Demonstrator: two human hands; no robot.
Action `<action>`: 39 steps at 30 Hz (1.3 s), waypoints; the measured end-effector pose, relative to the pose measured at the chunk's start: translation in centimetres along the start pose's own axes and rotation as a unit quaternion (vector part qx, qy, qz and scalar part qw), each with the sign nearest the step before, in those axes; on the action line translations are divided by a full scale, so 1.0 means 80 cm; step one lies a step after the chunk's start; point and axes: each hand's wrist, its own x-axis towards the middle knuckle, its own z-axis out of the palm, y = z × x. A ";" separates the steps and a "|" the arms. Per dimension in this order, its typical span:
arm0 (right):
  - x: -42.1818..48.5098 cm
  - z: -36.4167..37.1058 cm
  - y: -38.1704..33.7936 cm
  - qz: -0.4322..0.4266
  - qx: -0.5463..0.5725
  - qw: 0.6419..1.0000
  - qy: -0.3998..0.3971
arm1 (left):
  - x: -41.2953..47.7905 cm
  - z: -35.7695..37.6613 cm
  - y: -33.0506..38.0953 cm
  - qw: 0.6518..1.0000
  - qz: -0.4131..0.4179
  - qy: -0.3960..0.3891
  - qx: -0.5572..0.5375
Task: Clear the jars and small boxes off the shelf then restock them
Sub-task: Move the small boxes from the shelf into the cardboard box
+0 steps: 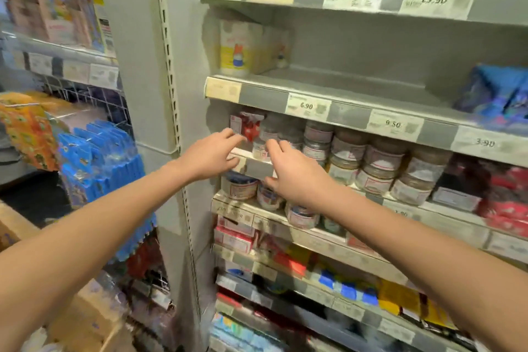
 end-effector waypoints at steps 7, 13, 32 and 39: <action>0.045 0.021 0.027 0.006 -0.042 0.999 -0.013 | 0.097 0.030 -0.041 0.998 -0.047 -0.027 0.033; 0.073 0.042 0.035 -0.004 -0.056 0.998 -0.008 | 0.157 0.064 -0.061 0.996 -0.021 -0.051 -0.064; 0.074 0.049 0.024 -0.058 -0.121 0.991 -0.004 | 0.158 0.081 -0.073 0.980 -0.037 0.016 -0.193; 0.070 0.035 0.018 -0.059 -0.119 0.991 0.024 | 0.078 0.038 -0.042 0.971 0.005 0.141 -0.191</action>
